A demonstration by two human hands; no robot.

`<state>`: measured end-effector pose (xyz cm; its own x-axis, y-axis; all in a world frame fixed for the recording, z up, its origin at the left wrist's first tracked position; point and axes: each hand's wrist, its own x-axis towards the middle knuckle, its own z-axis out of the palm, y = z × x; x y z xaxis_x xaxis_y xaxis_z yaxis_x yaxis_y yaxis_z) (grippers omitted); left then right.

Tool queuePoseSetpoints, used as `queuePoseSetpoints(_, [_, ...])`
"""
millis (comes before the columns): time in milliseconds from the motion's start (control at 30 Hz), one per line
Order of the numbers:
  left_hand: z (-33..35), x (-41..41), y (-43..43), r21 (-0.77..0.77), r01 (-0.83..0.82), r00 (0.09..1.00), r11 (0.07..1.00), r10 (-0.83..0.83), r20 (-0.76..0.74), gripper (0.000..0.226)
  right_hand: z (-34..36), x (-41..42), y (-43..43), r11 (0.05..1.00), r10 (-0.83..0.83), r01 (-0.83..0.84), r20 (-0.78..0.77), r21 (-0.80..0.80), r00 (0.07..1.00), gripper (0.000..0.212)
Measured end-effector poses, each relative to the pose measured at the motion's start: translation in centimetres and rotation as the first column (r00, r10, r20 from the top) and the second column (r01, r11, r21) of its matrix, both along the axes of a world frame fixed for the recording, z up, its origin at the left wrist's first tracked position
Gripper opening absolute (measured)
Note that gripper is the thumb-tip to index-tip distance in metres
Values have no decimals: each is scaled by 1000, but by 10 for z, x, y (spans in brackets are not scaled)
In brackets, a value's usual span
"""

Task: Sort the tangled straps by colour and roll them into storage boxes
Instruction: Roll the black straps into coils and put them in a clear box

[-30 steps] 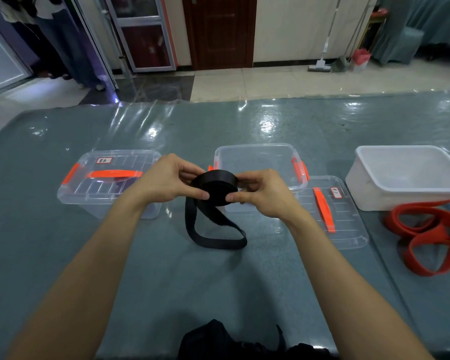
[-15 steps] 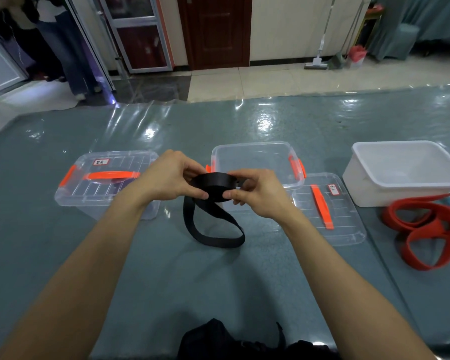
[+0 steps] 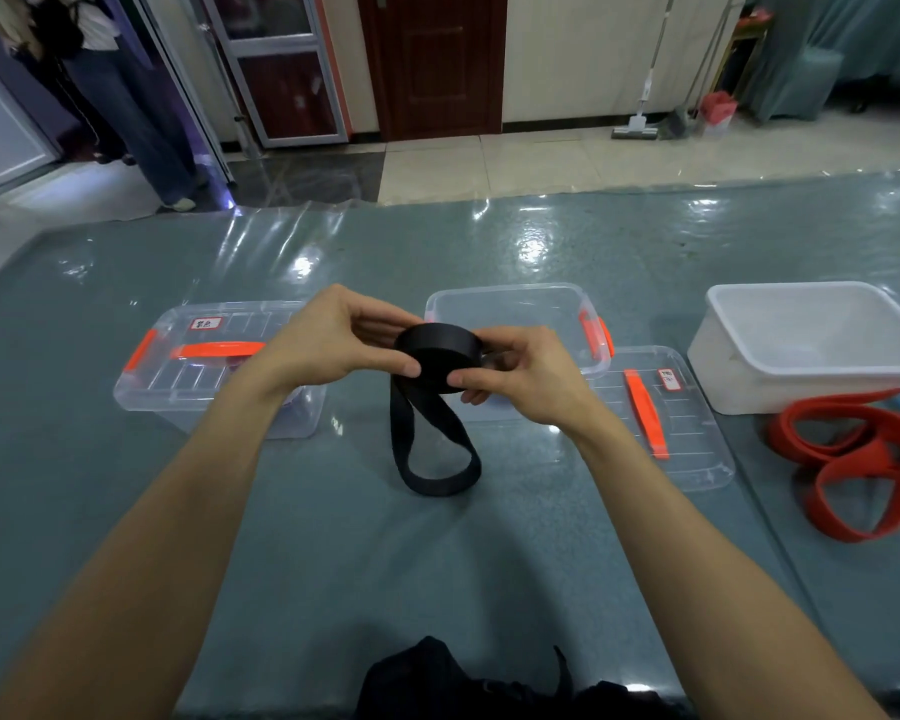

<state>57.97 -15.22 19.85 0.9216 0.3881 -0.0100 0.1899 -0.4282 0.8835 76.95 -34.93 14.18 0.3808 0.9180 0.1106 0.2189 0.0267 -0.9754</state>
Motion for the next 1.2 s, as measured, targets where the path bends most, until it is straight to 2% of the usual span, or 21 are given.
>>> queuePoseSetpoints(133, [-15,2,-8,-124,-57,991,991,71,114,50,0,4,-2,997,10,0,-125,80,992,37])
queuePoseSetpoints(233, [-14,2,-10,-109,-69,990,992,82,114,46,-3,5,-5,998,36,-28,-153,53,988,36])
queuePoseSetpoints(267, [-11,3,-10,-67,-61,994,996,67,82,45,-2,5,-6,999,45,-44,-110,8,993,40])
queuePoseSetpoints(300, [-6,4,-11,2,-48,998,999,48,29,45,-1,6,-6,997,51,-51,-4,-62,999,49])
queuePoseSetpoints(367, [5,8,-14,236,13,992,972,16,-123,40,5,4,-4,976,82,-17,292,-217,953,74])
queuePoseSetpoints(400, [11,12,-16,371,69,981,926,6,-196,37,10,0,-2,965,108,0,397,-262,912,79])
queuePoseSetpoints(467, [20,19,-25,531,167,954,830,0,-301,30,17,-6,5,952,166,-13,480,-307,861,59])
queuePoseSetpoints(533, [24,20,-28,559,182,951,809,-1,-308,29,16,-10,9,954,179,-47,435,-296,883,33])
queuePoseSetpoints(600, [22,14,-23,456,122,971,881,-12,-237,35,13,-8,7,972,135,-63,318,-226,938,27])
queuePoseSetpoints(700, [6,0,-12,157,30,996,987,-17,-83,41,17,-1,1,991,93,-76,153,-111,984,30])
queuePoseSetpoints(867, [-23,-6,-15,-84,-127,978,988,138,155,52,28,8,-2,996,78,-72,-118,52,990,40])
queuePoseSetpoints(967, [-24,-1,-15,-134,-138,966,981,163,199,54,28,9,-3,993,91,-75,-205,87,974,38])
queuePoseSetpoints(1133, [-22,5,-17,-123,-143,969,982,164,183,56,11,-3,-3,997,40,-11,-357,81,933,35])
queuePoseSetpoints(1167, [-19,5,-16,-95,-139,976,986,152,154,56,7,-4,-3,998,41,-24,-347,53,937,39])
queuePoseSetpoints(1200, [-16,4,-15,-56,-123,986,991,129,106,55,3,-4,-4,999,35,-37,-253,-3,967,51])
